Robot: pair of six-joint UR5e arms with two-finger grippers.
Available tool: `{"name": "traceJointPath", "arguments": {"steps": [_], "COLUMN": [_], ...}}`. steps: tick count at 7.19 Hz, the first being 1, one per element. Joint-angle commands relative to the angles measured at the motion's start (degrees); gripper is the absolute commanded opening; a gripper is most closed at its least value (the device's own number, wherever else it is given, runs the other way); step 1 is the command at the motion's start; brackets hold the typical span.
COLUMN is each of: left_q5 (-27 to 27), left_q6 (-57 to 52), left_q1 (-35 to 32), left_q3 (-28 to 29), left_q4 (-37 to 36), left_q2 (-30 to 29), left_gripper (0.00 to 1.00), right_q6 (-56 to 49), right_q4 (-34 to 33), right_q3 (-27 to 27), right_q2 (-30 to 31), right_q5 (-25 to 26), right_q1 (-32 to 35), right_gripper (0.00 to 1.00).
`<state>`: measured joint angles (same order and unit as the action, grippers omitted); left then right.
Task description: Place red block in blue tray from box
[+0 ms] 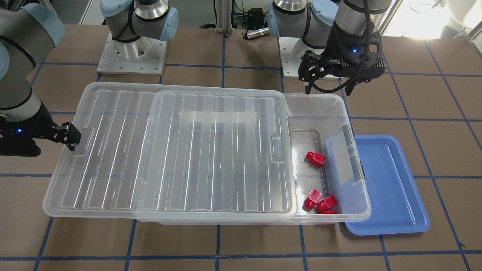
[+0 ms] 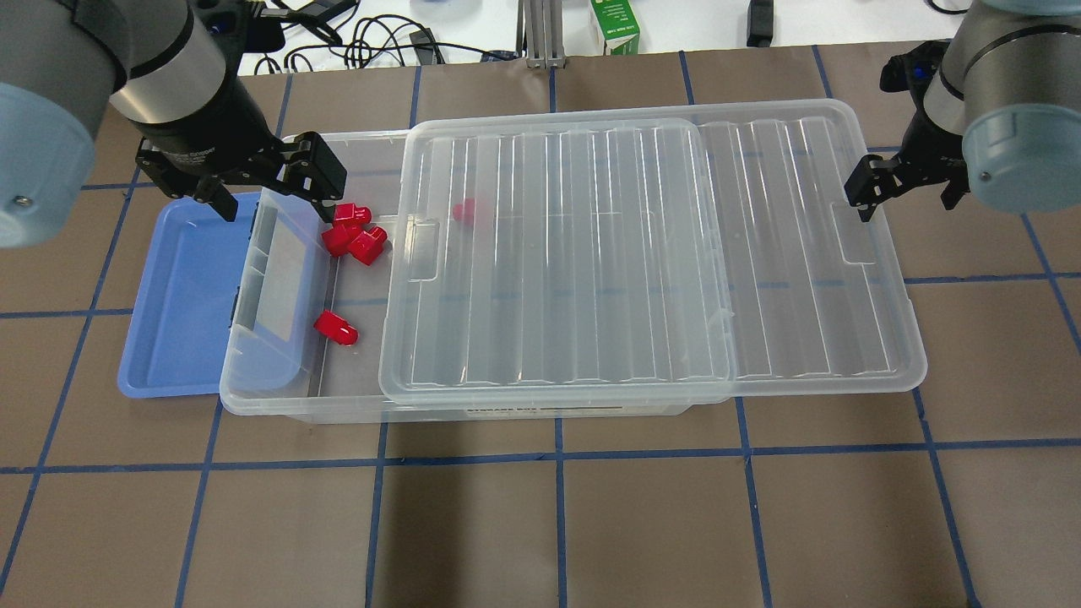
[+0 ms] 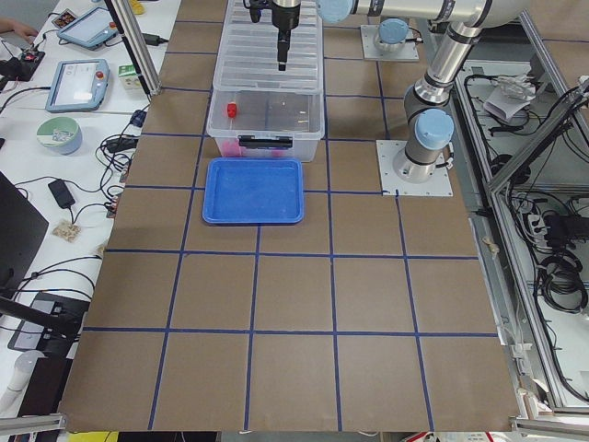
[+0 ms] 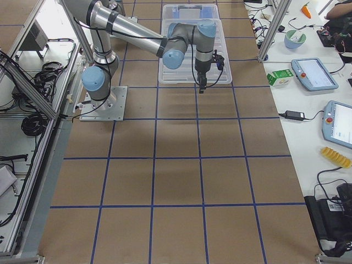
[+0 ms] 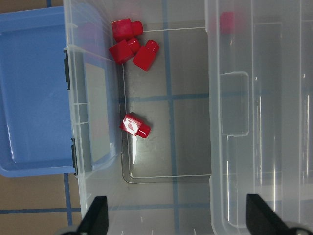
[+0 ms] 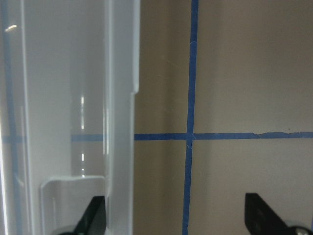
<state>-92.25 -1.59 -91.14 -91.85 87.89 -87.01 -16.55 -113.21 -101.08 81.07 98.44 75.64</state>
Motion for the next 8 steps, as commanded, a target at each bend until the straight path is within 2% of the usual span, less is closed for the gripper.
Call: {"name": "traceJointPath", "arguments": {"steps": [1,2,3,4,6,7,8], "left_q5": [0.06,-0.03,0.23,0.15,0.14,0.15,-0.12], "left_q6": [-0.08,0.01,-0.08,-0.43,-0.43,-0.95,-2.61], "left_q1": [0.0,0.0,0.0,0.09,0.09,0.09,0.09], "left_q3": [0.0,-0.35,-0.44,-0.53,-0.79,-2.44,-6.03], "left_q4": [0.0,0.0,-0.44,-0.61,-0.53,-0.7,-4.01], "left_q2": [0.0,0.0,-0.35,-0.44,-0.53,-0.88,-0.88], "left_gripper": [1.0,1.0,1.0,1.0,1.0,1.0,1.0], "right_q6": [-0.33,0.29,0.64,0.9,7.91,10.64,11.88], "right_q4": [0.0,0.09,2.35,7.25,17.01,17.75,17.76], "right_q3": [0.18,1.4,4.37,7.53,12.03,11.7,11.61], "right_q2": [0.4,0.76,1.89,3.9,8.21,9.62,9.9], "right_q5": [-0.52,-2.79,-7.25,-8.08,-10.19,-10.2,-10.37], "right_q1": [-0.23,0.29,0.65,1.43,6.34,8.71,11.26], "right_gripper": [1.0,1.0,1.0,1.0,1.0,1.0,1.0]}}
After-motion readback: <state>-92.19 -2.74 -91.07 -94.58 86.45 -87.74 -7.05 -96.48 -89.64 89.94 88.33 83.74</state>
